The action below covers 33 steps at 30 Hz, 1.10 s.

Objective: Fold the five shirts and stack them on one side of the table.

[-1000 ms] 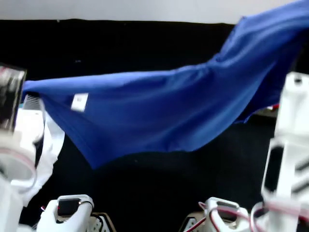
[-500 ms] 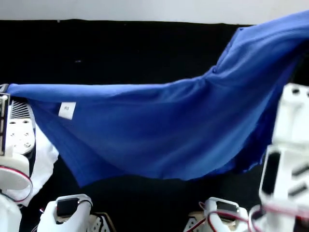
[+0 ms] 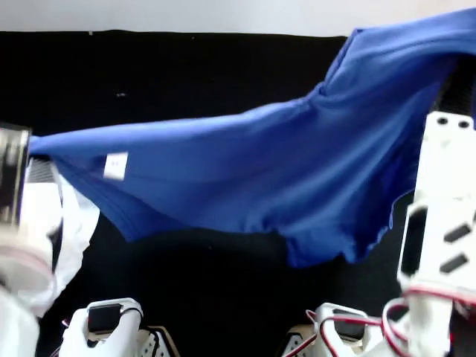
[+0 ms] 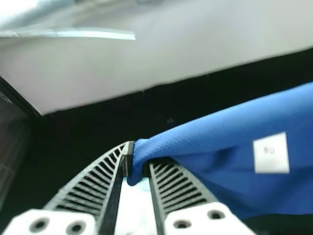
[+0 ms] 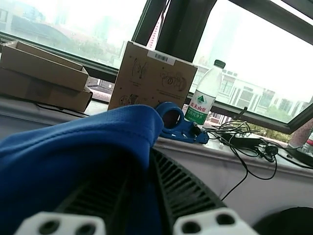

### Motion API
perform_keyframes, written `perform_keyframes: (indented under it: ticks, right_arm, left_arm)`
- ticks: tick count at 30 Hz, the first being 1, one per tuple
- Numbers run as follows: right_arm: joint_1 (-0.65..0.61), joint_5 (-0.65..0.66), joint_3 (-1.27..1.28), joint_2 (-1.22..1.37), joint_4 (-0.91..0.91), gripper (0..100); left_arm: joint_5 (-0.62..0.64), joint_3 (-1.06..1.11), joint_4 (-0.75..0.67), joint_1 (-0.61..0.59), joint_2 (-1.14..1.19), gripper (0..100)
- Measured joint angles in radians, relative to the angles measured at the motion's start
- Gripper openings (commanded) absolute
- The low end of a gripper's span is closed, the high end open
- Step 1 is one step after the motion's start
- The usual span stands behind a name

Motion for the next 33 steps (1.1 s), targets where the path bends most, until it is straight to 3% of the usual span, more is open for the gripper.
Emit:
perform_keyframes:
  ticks: [10,33]
  right_arm:
    - [0.0,0.0,-0.017,-0.16,0.0,0.6]
    - [0.0,0.003,-0.048,-0.265,0.0,0.6]
  left_arm:
    - [0.0,-0.006,0.0,0.0,-0.112,1]
    - [0.0,0.058,-0.003,0.0,-0.262,1]
